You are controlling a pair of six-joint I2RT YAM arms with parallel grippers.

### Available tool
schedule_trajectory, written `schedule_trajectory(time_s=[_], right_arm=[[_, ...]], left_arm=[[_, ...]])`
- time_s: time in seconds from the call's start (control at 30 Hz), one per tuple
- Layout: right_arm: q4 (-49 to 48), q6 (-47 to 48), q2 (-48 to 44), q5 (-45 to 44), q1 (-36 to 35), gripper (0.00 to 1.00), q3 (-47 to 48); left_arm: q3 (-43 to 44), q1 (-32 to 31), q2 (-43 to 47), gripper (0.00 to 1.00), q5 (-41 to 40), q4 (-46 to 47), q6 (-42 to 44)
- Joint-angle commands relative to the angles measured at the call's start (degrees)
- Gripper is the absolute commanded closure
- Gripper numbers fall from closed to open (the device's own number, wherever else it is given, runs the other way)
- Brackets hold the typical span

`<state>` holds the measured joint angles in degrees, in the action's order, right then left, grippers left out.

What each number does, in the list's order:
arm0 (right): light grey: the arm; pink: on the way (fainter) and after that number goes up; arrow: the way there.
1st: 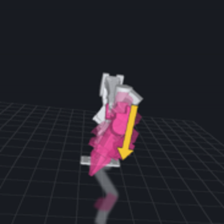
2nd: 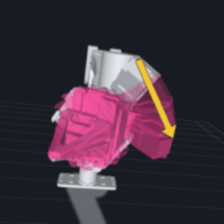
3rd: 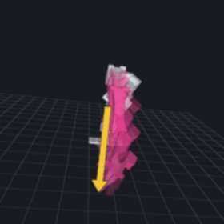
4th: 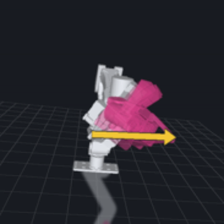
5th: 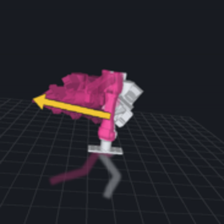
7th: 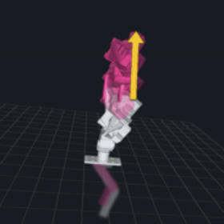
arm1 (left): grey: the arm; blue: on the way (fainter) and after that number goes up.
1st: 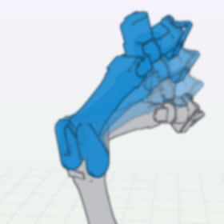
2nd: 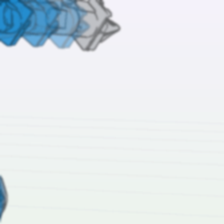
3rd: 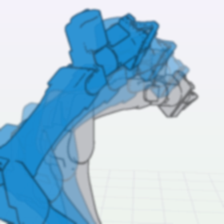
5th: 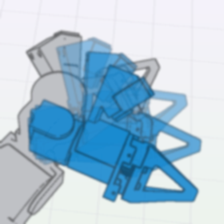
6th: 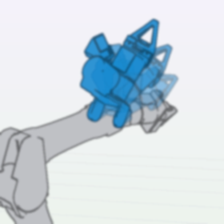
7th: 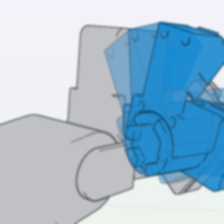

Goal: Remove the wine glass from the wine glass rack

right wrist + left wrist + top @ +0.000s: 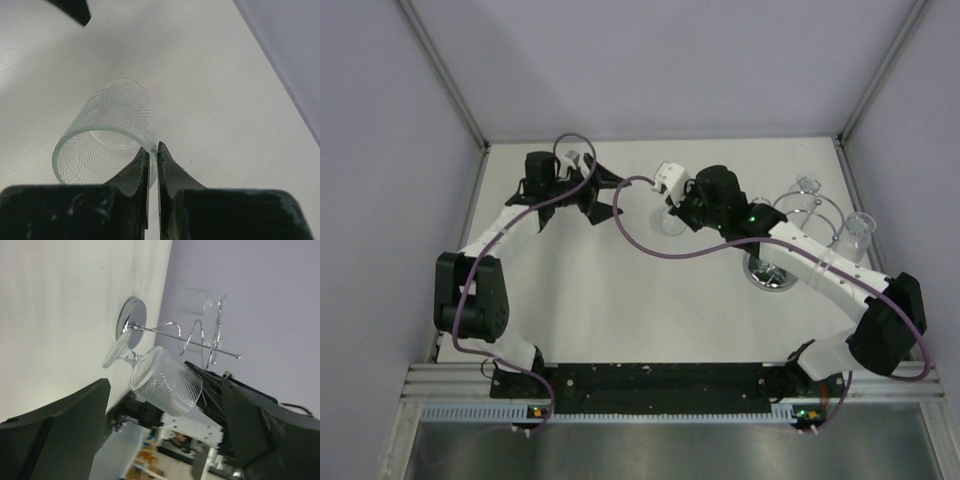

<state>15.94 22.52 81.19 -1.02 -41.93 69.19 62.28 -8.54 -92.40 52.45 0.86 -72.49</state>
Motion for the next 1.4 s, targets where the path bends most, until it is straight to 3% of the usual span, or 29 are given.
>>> schedule_trajectory(time_s=[0.0,0.2,0.37,0.43,0.6,0.9,1.07,1.37], right_arm=[[8.0,4.2,1.2,8.8,0.1,1.00,6.0],[17.5,7.5,5.3,16.0,0.1,1.00,10.0],[20.5,11.2,7.9,17.1,0.1,1.00,11.0],[22.9,13.5,9.2,18.0,0.0,1.00,11.8],[26.3,20.4,11.1,17.8,-0.8,1.00,12.4],[28.8,24.1,15.1,16.7,-1.2,1.00,13.9],[29.8,23.9,17.0,15.5,-1.2,0.99,14.7],[30.9,23.0,17.3,15.6,-1.2,0.59,15.5]], left_arm=[[11.3,0.5,7.4,0.02,-8.5,-13.9,32.4],[2.2,1.0,22.2,0.02,-22.7,-5.4,49.6],[2.4,1.1,26.7,0.02,-38.4,-14.6,57.4],[2.8,1.1,27.7,0.01,-41.0,-17.6,61.0],[-0.7,1.2,33.9,0.01,-36.8,-15.8,69.4],[0.6,1.2,37.3,0.07,-26.9,-17.3,75.6],[2.6,1.2,36.3,0.07,-29.4,-19.2,75.7],[4.9,1.2,32.2,0.12,-31.1,-23.3,75.4]])
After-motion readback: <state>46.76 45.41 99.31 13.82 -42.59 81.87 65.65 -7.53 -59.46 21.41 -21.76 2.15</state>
